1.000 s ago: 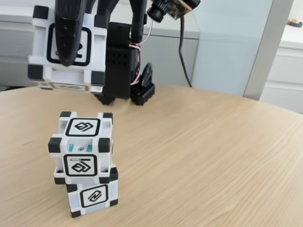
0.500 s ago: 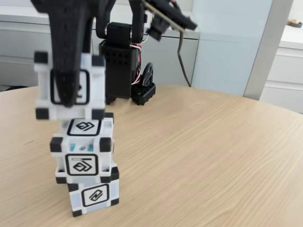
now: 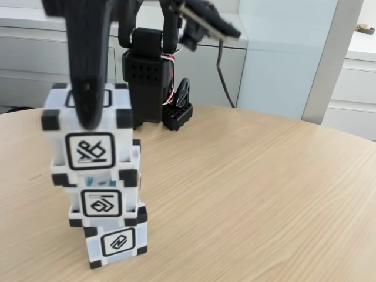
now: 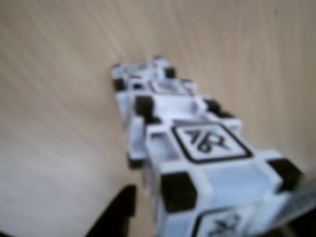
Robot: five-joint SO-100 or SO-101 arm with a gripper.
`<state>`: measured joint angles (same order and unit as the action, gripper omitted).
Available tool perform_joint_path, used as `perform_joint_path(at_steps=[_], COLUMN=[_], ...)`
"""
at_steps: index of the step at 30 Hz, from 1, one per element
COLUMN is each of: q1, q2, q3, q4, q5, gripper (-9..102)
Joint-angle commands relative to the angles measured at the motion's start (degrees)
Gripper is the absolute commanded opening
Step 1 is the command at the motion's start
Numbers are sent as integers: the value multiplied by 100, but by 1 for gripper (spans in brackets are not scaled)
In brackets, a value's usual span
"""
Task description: Stack cubes from left to right.
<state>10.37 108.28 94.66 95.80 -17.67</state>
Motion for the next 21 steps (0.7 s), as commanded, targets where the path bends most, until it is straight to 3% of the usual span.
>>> perform_joint_path(at_steps=[1, 6, 7, 10, 11, 15, 21], q1=[-35, -879, -1143, -1837, -2039, -2355, -2355], q2=[721, 2092, 2355, 3050, 3261, 4052, 6223], q3=[-272, -167, -158, -114, 9, 1380, 4772], q4=[9, 9, 9, -79, -105, -563, -2092], q5=[-79, 185, 325, 826, 958, 1090, 475], gripper=[38, 32, 28, 3, 0, 0, 0])
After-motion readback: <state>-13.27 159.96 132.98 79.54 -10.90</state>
